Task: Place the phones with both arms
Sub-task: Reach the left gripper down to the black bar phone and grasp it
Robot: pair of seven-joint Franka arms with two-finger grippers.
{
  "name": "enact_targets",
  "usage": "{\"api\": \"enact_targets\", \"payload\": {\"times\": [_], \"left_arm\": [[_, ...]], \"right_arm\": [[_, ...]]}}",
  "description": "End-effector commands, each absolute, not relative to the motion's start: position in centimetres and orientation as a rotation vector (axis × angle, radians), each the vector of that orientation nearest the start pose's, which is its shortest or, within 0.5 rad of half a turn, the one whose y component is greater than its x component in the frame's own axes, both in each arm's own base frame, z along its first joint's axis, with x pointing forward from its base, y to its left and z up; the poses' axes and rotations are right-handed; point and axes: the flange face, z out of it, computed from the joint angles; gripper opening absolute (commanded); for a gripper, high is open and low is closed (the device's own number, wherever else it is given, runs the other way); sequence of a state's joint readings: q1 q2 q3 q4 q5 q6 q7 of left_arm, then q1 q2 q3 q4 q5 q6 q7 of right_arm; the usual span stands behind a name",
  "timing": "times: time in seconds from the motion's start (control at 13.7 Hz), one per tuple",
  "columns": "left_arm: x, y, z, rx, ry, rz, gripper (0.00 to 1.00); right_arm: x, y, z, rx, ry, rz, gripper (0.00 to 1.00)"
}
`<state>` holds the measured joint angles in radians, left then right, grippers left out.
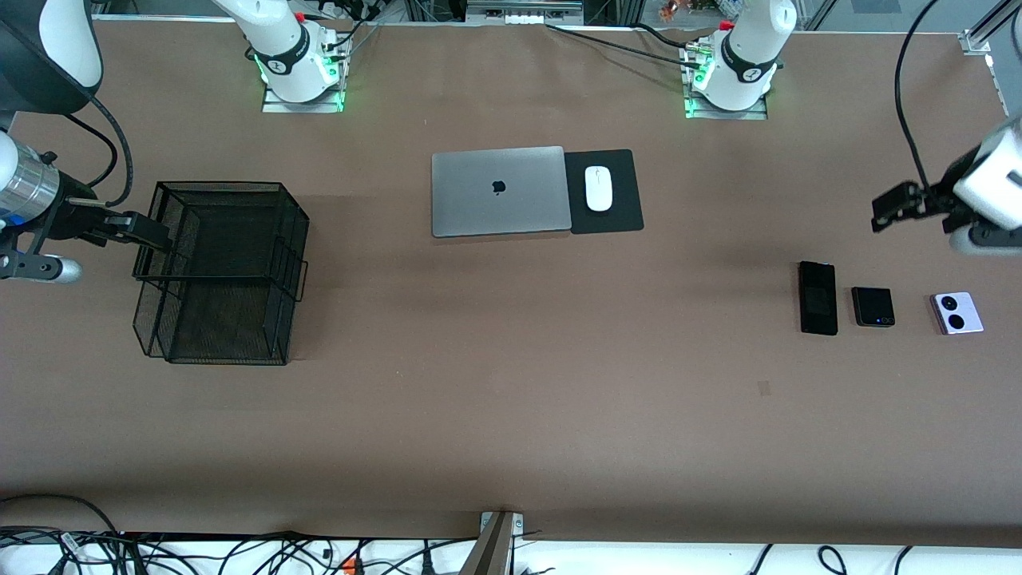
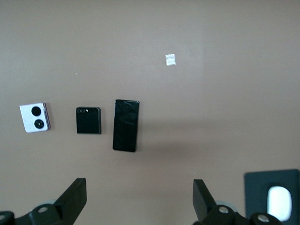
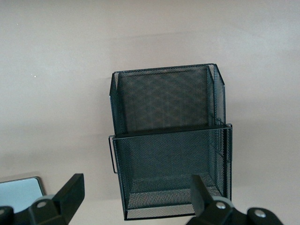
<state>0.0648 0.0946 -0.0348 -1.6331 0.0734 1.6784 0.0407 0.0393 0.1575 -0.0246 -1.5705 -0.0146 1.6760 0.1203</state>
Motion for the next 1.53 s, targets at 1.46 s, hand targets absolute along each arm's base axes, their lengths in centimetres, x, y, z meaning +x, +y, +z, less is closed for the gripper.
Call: {"api": "enact_targets", "payload": {"times": [1.46], "left_arm": [[61.1, 12.1, 22.4, -3.066, 0.243, 0.108, 1.00]], "right_arm": [[61.2, 1.7, 53.2, -3.170, 0.153, 0.120, 1.00]]}}
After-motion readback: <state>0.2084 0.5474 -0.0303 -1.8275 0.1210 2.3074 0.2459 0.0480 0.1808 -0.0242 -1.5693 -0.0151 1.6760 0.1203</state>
